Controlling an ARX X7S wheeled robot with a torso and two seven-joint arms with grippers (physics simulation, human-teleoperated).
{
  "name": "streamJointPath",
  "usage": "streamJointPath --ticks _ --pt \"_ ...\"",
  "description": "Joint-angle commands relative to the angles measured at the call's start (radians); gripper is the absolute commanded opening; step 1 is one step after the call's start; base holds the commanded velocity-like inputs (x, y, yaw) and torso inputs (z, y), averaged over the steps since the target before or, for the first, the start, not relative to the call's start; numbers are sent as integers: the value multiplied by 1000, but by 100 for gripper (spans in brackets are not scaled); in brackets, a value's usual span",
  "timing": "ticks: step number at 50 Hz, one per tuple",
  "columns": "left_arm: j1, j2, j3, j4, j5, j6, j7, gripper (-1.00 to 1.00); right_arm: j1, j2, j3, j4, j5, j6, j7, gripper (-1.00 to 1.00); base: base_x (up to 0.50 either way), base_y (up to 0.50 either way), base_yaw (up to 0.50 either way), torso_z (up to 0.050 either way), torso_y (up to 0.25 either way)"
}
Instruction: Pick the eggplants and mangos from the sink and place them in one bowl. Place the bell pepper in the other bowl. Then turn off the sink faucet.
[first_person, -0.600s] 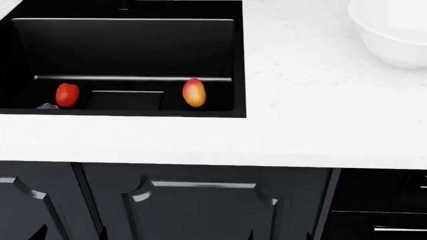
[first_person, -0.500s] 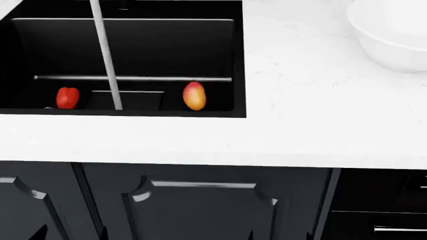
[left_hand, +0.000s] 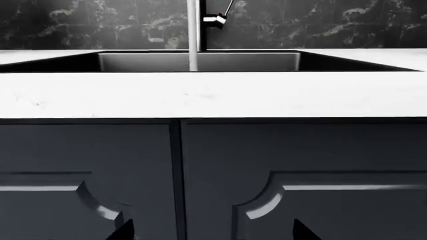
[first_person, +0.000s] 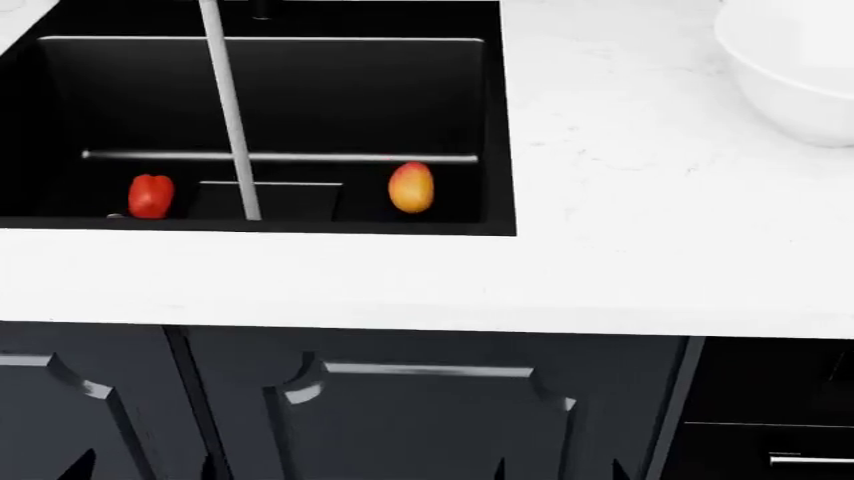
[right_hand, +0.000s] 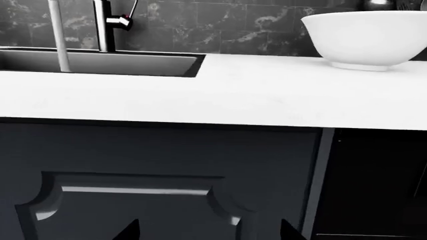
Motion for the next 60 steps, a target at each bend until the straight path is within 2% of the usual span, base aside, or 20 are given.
streamJointPath --ticks 1,14,39,49,60 --pt "-2 -18 20 -2 -17 -3 -21 100 1 19 -24 -5 3 0 24 100 0 160 0 0 0" --pt "-4 -32 38 1 -29 -9 -38 100 7 35 -45 -5 5 22 47 100 0 160 0 0 0" --pt "-9 -56 55 7 -75 -28 -58 100 9 57 -68 -3 29 15 82 100 0 409 0 0 0" --pt "-16 -63 84 6 -58 -55 -76 100 10 62 -74 0 40 23 95 100 0 6 0 0 0" --pt "-9 -73 77 9 -88 -19 -76 100 10 68 -78 -1 56 18 105 100 0 0 0 0 0"
